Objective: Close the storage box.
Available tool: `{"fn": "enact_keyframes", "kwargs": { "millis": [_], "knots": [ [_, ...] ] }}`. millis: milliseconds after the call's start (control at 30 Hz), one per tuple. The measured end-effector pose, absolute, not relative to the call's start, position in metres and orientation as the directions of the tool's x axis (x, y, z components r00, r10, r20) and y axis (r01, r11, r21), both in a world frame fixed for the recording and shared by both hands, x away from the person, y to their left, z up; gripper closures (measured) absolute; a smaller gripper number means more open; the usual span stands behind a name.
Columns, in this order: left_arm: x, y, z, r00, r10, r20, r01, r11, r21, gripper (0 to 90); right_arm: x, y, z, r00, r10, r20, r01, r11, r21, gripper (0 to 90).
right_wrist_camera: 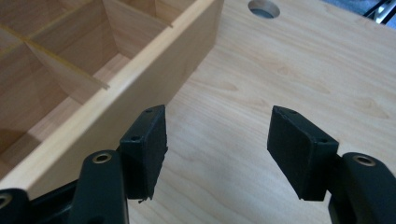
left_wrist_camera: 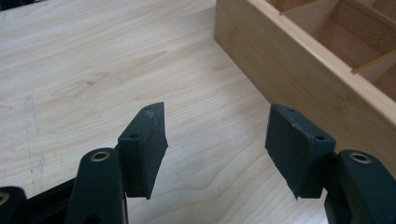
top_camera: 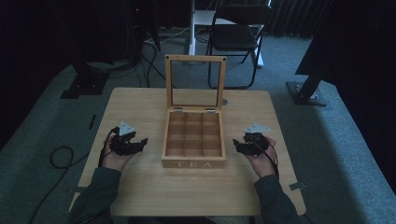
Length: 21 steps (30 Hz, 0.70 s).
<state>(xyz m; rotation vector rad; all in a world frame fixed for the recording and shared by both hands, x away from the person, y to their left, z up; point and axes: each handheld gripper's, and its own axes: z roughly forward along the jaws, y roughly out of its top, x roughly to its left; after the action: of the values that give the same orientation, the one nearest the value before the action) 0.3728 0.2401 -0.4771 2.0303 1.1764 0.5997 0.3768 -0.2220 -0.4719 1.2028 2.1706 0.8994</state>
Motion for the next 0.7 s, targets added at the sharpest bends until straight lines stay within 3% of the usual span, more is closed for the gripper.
{"fn": "enact_keyframes", "kwargs": {
  "millis": [700],
  "knots": [
    [0.392, 0.228, -0.453, 0.507, 0.859, 0.076, 0.497, -0.363, 0.788, 38.3, 0.397, -0.210, -0.455, -0.491, 0.861, -0.137, 0.506, 0.409, 0.759, 38.8]
  ]
}}
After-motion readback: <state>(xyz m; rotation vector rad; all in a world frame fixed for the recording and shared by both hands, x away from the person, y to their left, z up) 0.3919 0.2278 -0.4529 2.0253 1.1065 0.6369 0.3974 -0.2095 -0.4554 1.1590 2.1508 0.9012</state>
